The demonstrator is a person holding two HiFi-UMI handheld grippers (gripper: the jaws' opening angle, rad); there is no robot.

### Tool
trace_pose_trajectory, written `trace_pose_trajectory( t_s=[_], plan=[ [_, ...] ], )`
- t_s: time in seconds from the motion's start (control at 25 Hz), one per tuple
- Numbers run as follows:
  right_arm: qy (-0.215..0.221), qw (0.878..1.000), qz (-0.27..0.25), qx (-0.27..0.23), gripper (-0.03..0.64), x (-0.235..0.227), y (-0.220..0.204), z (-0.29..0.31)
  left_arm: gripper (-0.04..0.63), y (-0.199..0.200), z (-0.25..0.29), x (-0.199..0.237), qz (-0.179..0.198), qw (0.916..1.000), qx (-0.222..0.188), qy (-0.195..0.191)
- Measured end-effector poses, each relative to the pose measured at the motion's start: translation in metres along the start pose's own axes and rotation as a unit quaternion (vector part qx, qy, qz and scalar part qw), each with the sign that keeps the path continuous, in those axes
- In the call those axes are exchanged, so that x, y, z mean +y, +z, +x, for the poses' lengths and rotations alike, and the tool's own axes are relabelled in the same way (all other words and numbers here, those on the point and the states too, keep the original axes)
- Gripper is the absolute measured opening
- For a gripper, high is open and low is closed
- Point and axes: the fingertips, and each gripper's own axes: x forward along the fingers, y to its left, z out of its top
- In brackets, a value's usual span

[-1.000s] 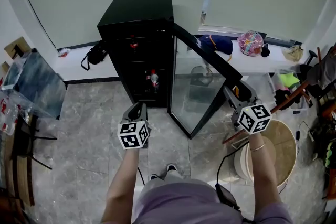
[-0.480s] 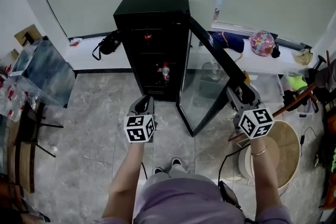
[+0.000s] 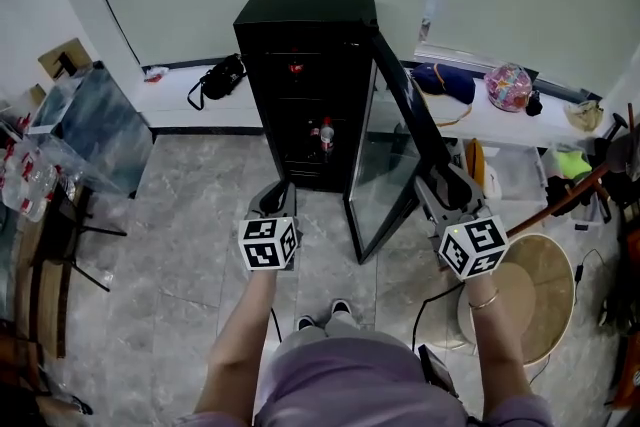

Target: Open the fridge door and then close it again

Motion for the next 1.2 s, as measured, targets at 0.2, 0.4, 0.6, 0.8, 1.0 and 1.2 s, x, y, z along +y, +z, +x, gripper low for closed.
trace_pose_trajectory(
  t_s=[0.2, 0.4, 0.6, 0.8, 1.0, 1.2],
  plan=[
    [0.019, 1.0, -0.006, 0.003, 0.215, 0.02, 0.003, 0.005, 0.043, 0.002, -0.009, 0.008, -0.002, 0.9999, -0.002, 0.01],
    [0.031, 0.999, -0.01, 0.007, 0.212, 0.037, 0.004, 0.012, 0.042, 0.0, -0.018, 0.018, -0.009, 0.9997, -0.003, 0.022],
    [0.049, 0.999, -0.013, 0.005, 0.193, 0.056, 0.007, 0.018, 0.042, 0.004, -0.026, 0.027, -0.011, 0.9994, -0.009, 0.031],
    [0.076, 0.997, -0.018, 0.002, 0.183, 0.073, 0.009, 0.027, 0.043, 0.01, -0.028, 0.028, -0.01, 0.9994, -0.017, 0.029],
    [0.096, 0.995, -0.029, -0.002, 0.176, 0.089, 0.015, 0.039, 0.043, 0.011, -0.028, 0.025, -0.016, 0.9996, -0.02, 0.015],
    [0.116, 0.993, -0.032, -0.008, 0.172, 0.103, 0.017, 0.05, 0.05, 0.006, -0.028, 0.018, -0.017, 0.9996, -0.023, -0.002]
  ],
)
